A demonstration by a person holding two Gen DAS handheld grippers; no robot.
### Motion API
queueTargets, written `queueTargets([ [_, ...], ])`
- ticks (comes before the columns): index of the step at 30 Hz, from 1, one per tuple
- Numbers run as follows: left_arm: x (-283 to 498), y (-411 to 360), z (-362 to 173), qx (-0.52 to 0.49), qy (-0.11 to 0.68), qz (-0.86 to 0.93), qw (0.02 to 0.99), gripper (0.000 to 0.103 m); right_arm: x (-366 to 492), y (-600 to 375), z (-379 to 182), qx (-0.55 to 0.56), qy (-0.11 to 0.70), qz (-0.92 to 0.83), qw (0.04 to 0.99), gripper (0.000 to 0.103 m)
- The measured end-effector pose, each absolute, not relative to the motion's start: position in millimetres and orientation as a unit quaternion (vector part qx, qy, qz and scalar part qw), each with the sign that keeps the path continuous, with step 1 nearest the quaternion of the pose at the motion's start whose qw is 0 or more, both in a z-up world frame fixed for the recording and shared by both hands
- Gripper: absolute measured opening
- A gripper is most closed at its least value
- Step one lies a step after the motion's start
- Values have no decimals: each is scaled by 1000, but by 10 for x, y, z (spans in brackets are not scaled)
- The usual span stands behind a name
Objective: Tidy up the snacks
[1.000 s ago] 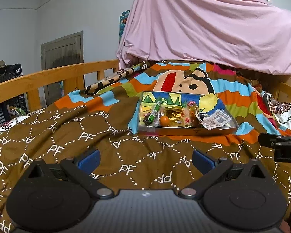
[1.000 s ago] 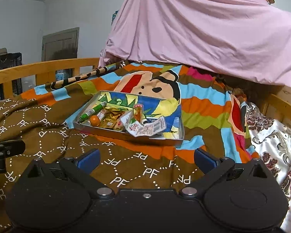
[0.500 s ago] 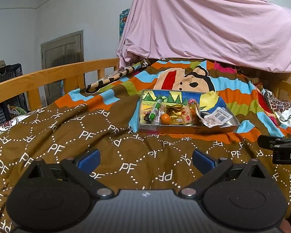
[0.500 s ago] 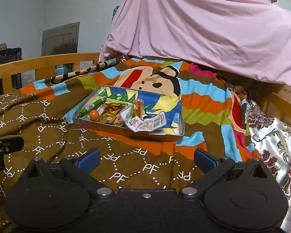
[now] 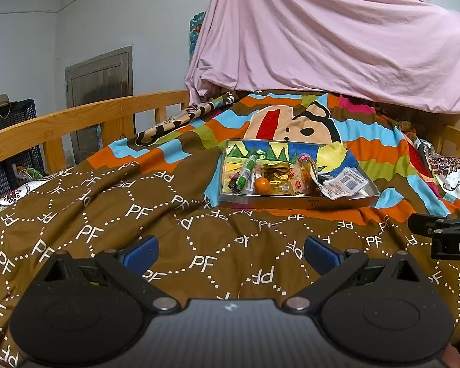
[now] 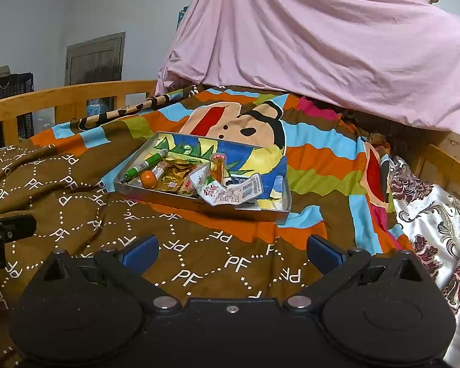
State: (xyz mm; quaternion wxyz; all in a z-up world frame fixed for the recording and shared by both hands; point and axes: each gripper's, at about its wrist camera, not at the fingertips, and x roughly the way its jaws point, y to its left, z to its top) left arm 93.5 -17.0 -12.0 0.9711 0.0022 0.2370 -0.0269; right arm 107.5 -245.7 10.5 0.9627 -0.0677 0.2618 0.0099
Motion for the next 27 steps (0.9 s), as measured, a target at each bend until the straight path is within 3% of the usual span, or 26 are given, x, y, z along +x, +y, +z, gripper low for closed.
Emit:
queueTargets([
  [27, 935, -167, -125, 3, 239, -26, 971, 103, 1077, -2449, 80, -70, 266, 11, 961, 102],
])
